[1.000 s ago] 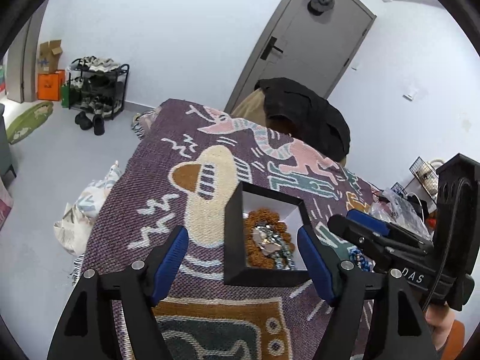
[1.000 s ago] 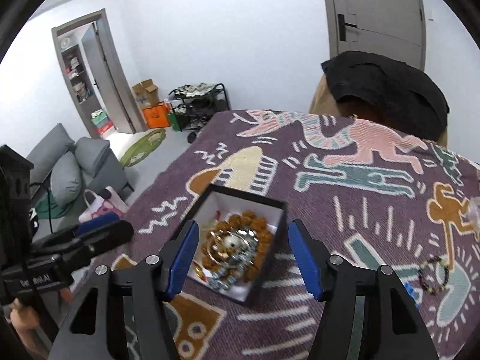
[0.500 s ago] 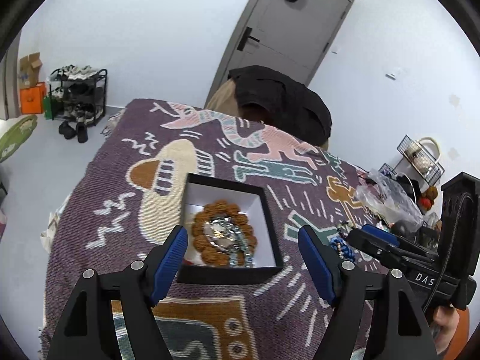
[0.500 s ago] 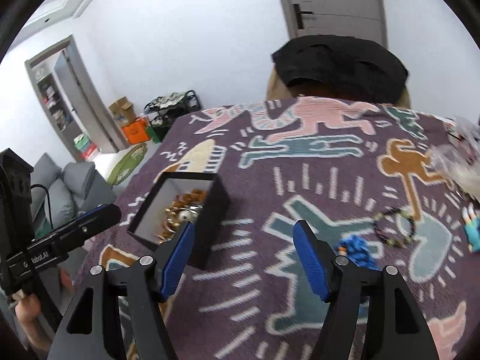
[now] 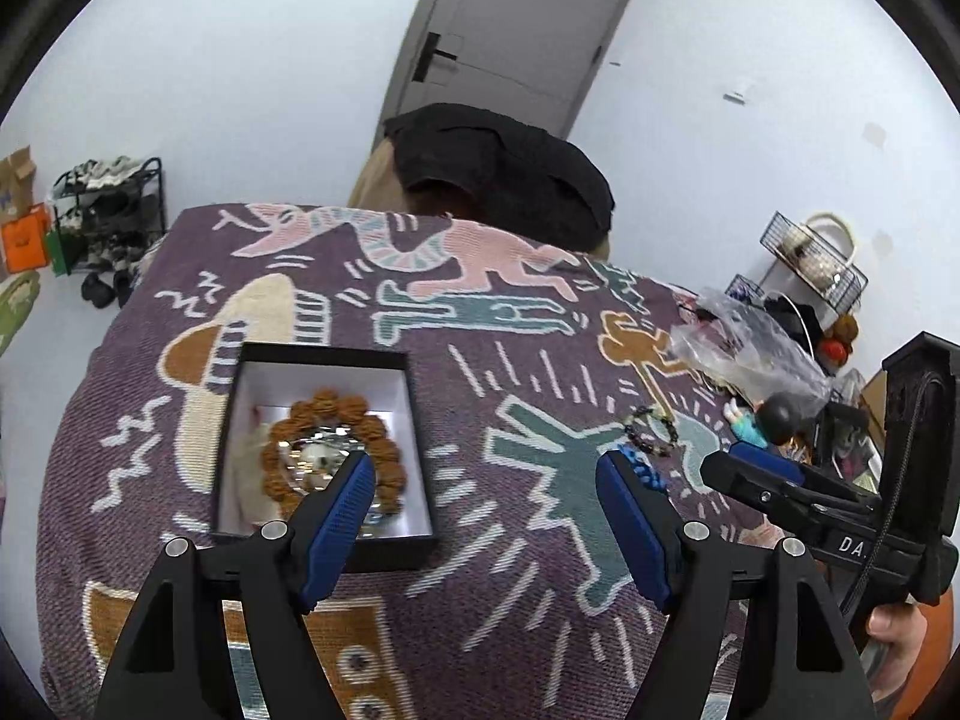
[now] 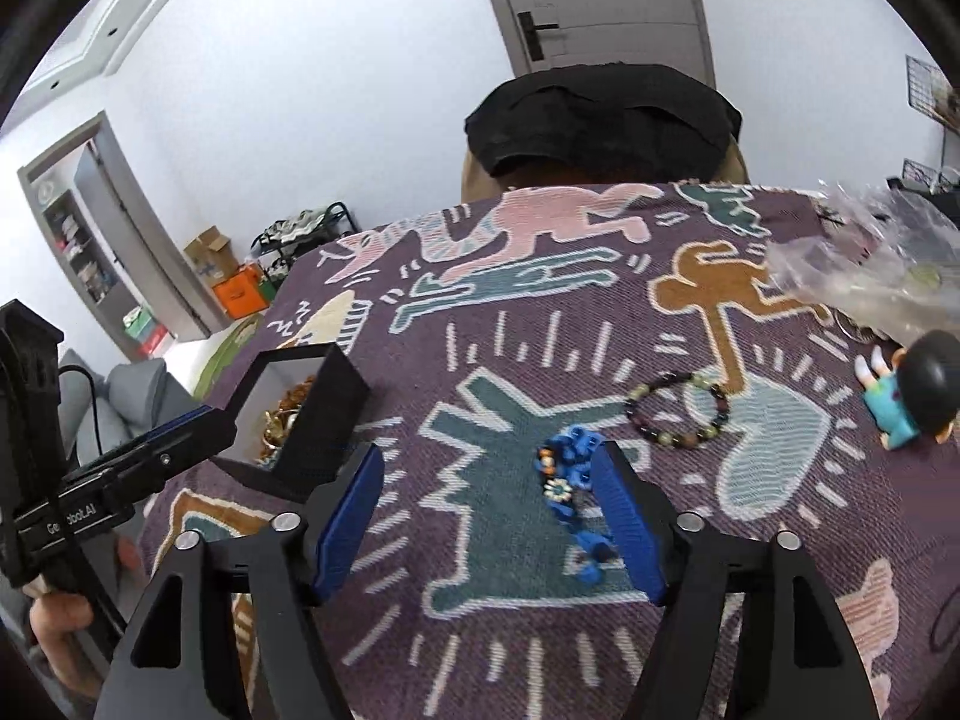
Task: Organize jewelry
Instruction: 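Move both tools back to the pile and grasp the blue knotted bracelet with the left tool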
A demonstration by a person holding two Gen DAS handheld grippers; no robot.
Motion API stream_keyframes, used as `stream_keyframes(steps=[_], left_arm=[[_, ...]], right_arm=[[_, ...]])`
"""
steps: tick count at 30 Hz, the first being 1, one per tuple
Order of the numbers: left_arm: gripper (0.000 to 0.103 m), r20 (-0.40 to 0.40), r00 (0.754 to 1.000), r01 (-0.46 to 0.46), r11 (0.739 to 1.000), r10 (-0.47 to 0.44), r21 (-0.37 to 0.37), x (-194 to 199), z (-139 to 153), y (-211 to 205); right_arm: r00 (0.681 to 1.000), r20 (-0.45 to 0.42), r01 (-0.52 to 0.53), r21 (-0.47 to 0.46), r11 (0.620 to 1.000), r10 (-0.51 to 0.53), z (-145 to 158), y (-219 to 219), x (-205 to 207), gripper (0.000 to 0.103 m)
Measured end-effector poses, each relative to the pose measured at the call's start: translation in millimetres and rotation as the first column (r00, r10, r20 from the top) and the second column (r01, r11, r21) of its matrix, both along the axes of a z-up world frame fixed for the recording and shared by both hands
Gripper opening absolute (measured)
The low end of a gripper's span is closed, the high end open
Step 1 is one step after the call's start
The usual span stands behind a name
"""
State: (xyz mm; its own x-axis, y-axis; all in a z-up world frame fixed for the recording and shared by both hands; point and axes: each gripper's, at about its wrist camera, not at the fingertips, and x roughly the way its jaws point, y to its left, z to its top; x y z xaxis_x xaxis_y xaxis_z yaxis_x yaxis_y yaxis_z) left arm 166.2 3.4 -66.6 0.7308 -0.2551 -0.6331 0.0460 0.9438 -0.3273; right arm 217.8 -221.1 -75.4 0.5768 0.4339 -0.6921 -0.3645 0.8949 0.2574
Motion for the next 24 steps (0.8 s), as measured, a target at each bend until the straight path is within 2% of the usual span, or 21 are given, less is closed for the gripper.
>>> stream_keyframes(steps=[2, 19, 24], left_arm=[[0.077, -0.002, 1.000, 0.014, 1.000, -0.014, 0.007, 3, 0, -7], [0.077, -0.072, 0.987, 0.147, 0.986, -0.142, 0.078, 32, -14, -75], [0.077, -0.099, 0.979, 0.184, 0.980, -0.177, 0.072, 44, -22, -95]], right_arm=[[1.000, -0.001, 0.010, 0.019, 1.000, -0.010, -1, -8, 0, 0.084], [0.986, -0.051, 0.161, 0.090, 0.983, -0.157, -21, -89, 6, 0.084], [0.981, -0.048, 0.191, 0.106, 0.976, -0.187, -26, -106, 6, 0.084]])
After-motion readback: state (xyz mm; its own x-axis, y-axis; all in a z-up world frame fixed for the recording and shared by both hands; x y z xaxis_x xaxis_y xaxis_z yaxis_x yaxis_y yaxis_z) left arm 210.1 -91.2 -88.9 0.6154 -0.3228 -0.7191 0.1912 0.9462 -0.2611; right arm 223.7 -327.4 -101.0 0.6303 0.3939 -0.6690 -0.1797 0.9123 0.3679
